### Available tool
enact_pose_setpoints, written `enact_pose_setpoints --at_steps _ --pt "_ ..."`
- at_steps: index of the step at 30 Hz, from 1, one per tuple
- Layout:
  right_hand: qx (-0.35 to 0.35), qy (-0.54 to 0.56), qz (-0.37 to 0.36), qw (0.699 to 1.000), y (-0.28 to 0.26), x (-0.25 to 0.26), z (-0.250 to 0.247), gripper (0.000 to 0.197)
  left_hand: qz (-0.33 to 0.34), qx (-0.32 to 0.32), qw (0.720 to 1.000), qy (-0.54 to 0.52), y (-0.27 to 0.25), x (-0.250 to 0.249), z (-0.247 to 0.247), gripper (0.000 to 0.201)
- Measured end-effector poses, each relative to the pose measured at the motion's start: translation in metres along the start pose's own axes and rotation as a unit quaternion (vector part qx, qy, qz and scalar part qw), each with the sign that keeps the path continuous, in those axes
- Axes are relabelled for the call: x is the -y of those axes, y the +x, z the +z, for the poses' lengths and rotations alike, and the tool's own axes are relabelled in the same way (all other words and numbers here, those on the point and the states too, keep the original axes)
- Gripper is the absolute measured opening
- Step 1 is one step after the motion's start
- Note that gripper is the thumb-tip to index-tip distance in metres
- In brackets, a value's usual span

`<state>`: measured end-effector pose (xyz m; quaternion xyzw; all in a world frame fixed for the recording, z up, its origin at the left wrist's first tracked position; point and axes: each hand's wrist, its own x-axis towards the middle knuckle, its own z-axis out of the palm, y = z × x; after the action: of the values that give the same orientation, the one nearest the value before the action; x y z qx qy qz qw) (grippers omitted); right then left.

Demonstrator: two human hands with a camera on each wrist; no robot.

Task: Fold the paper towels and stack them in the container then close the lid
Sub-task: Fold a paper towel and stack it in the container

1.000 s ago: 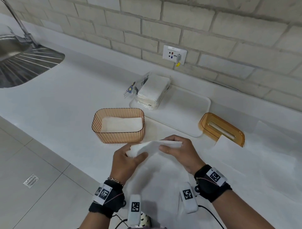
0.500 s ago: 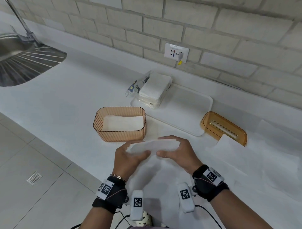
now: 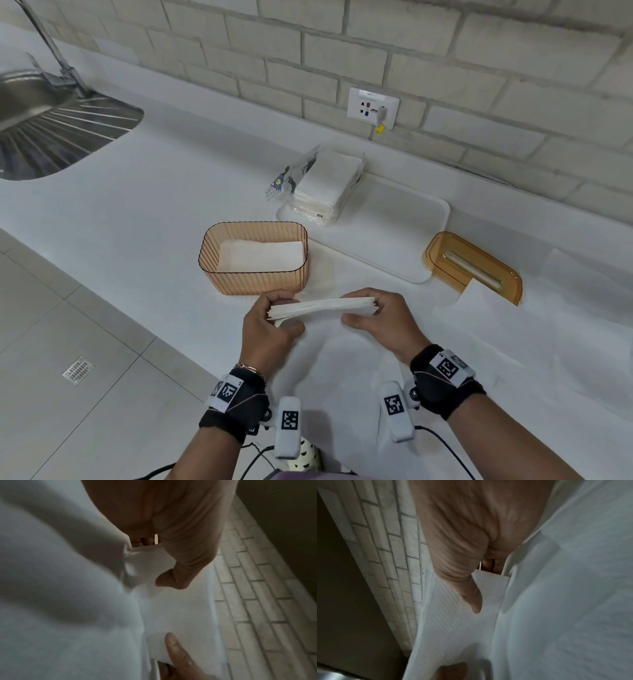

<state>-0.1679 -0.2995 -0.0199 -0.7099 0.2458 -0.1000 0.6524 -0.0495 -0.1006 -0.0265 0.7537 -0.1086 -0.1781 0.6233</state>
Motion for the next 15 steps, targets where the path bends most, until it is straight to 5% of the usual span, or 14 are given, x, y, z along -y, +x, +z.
enact_pose_setpoints --at_steps 6,12,15 --pt "-0.022 0.000 -0.043 0.999 0.003 0.010 0.007 0.023 0.052 0.012 0.999 0.000 0.001 -0.012 0.007 0.035" --pt "-0.034 -0.096 0.019 0.995 0.010 -0.002 0.000 0.025 -0.011 0.030 0.999 0.017 0.004 -0.001 -0.001 0.027" --pt "-0.016 -0.038 0.026 0.999 0.010 0.013 -0.007 0.026 -0.002 0.026 0.999 0.029 0.007 -0.004 -0.007 0.022"
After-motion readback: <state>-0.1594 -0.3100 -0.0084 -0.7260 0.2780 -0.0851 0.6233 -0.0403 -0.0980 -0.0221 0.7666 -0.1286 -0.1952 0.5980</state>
